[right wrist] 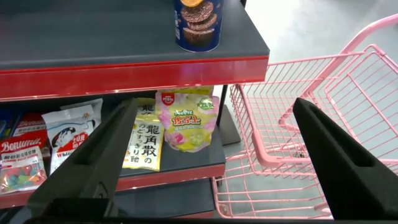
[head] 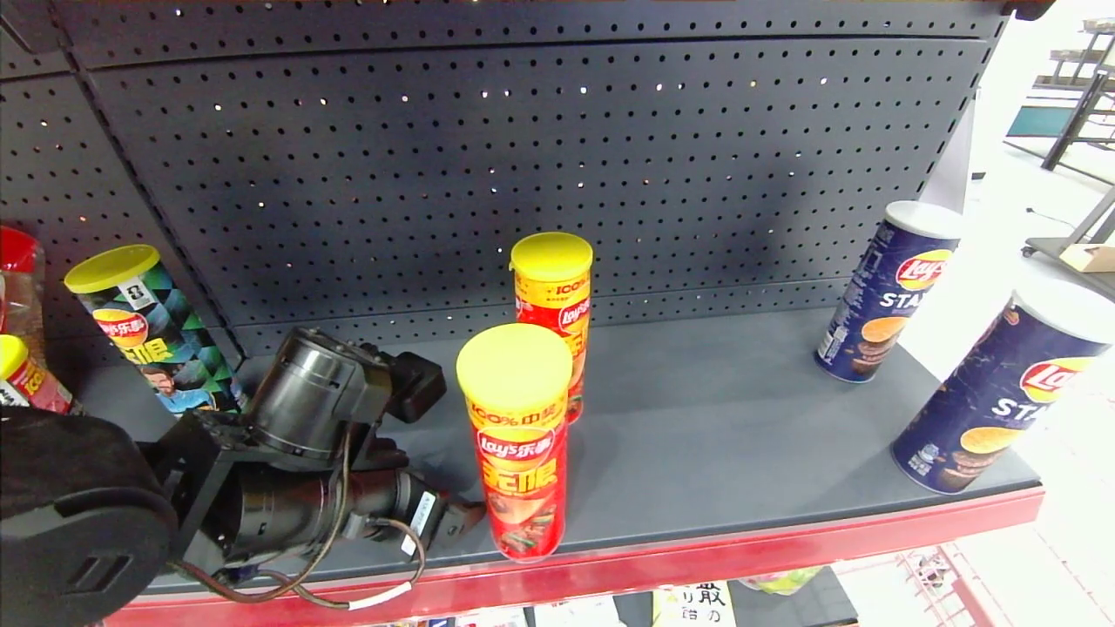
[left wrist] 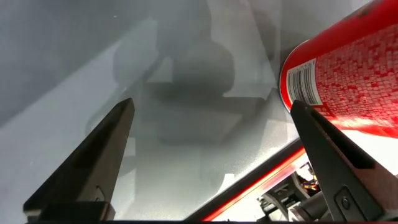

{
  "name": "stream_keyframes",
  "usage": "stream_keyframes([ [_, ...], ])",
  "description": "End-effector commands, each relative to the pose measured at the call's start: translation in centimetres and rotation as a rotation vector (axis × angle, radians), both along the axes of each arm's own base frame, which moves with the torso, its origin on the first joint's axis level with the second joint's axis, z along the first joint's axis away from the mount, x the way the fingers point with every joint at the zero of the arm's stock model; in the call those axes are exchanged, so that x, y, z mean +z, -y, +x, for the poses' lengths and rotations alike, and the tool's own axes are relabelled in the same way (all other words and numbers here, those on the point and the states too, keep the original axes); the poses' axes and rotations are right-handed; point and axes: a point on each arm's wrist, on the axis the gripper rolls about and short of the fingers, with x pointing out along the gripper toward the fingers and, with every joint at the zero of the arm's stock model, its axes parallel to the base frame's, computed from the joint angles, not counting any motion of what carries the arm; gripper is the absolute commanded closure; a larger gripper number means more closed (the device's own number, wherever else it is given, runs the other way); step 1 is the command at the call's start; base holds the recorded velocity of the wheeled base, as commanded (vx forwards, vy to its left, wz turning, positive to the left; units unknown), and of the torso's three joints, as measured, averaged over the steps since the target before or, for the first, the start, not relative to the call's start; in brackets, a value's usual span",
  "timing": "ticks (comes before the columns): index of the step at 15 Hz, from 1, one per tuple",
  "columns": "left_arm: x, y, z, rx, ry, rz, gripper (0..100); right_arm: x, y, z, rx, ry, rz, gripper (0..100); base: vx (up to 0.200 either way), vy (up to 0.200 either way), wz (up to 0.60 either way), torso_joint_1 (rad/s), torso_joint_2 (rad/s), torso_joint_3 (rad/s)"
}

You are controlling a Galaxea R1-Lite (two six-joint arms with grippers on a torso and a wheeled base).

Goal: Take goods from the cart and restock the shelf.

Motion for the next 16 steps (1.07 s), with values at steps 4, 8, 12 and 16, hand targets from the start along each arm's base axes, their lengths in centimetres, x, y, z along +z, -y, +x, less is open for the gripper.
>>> stream_keyframes([
  [4, 0.2, 0.4, 0.3, -0.003, 0.007, -0.006, 0, 0.0, 0.0, 0.0, 0.000, -0.002, 0.000, 0, 0.000, 0.000, 0.00, 0.000, 0.00, 0.000],
  [8, 0.4, 0.6, 0.6, -0.003, 0.013, -0.011, 0, 0.0, 0.0, 0.0, 0.001, -0.001, 0.000, 0, 0.000, 0.000, 0.00, 0.000, 0.00, 0.000],
  [12, 0.4, 0.8, 0.4, -0.010, 0.012, -0.012, 0, 0.0, 0.0, 0.0, 0.000, -0.002, 0.000, 0, 0.000, 0.000, 0.00, 0.000, 0.00, 0.000],
  [16, 0.4, 1.3, 0.4, -0.005, 0.004, -0.036, 0, 0.0, 0.0, 0.0, 0.000, -0.002, 0.000, 0, 0.000, 0.000, 0.00, 0.000, 0.00, 0.000],
])
